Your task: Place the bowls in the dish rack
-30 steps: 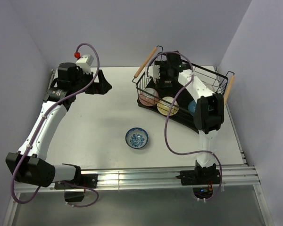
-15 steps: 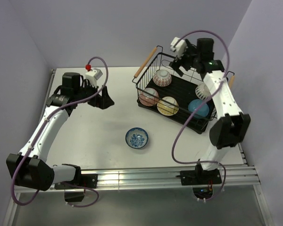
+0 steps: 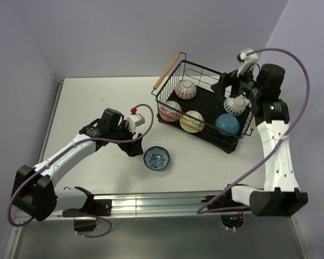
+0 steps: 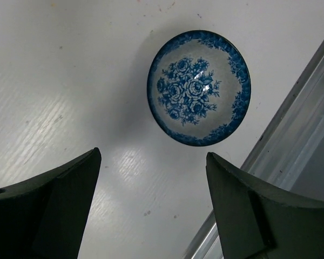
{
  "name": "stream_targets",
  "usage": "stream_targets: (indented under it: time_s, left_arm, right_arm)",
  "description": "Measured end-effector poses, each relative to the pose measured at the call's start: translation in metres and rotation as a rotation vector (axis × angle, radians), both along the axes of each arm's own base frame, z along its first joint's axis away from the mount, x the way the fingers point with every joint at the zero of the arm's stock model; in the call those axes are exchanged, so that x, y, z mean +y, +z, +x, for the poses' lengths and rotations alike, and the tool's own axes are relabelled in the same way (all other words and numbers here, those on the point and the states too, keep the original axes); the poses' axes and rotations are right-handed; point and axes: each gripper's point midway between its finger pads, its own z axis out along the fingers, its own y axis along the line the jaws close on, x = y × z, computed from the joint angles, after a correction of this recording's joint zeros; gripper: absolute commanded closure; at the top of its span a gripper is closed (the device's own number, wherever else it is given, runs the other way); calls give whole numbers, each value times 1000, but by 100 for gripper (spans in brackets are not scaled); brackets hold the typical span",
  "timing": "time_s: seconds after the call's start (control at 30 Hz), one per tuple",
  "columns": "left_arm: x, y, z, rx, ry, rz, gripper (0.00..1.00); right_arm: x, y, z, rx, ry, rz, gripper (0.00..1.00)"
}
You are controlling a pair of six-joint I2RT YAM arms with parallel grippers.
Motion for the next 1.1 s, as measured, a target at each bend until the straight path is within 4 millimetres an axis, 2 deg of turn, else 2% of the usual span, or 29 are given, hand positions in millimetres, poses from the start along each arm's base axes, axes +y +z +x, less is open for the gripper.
stream_targets:
  time_s: [0.13,0.2,0.3,0.4,0.5,0.6,0.67,0.83,0.93,1.1]
  left_arm:
    - [-19,-18,-1,21,-45,12,19]
    - [-26,-28,-2,43,-56,19,21]
    - [-35,-40,-1,62,-72,26,23]
    - [-44,-52,-1,82,-78,31,30]
    - [-51,-68,-4,115,-88,51,36]
    - [-56,-83,-9,146,-94,78,47]
    - [-58,-90,-12,159,-99,94,58]
    - [-62,-92,-11,151,-91,99,87]
    - [-63,-92,-12,160,-81,98,99]
    - [-65,-88,-13,180,-57,88,100]
  right_arm:
    - [-3,-26,-34,93,-57,106,0]
    - [0,-32,-47,117,-70,148,0]
    - [2,-33,-62,127,-84,196,0]
    - [4,-30,-74,117,-92,231,0]
    - [5,-27,-79,114,-97,251,0]
    - [4,-27,-79,121,-105,264,0]
    - [3,-32,-79,134,-111,268,0]
    - [2,-45,-79,172,-119,270,0]
    - [3,-46,-81,182,-119,276,0]
    - [5,-45,-81,193,-120,303,0]
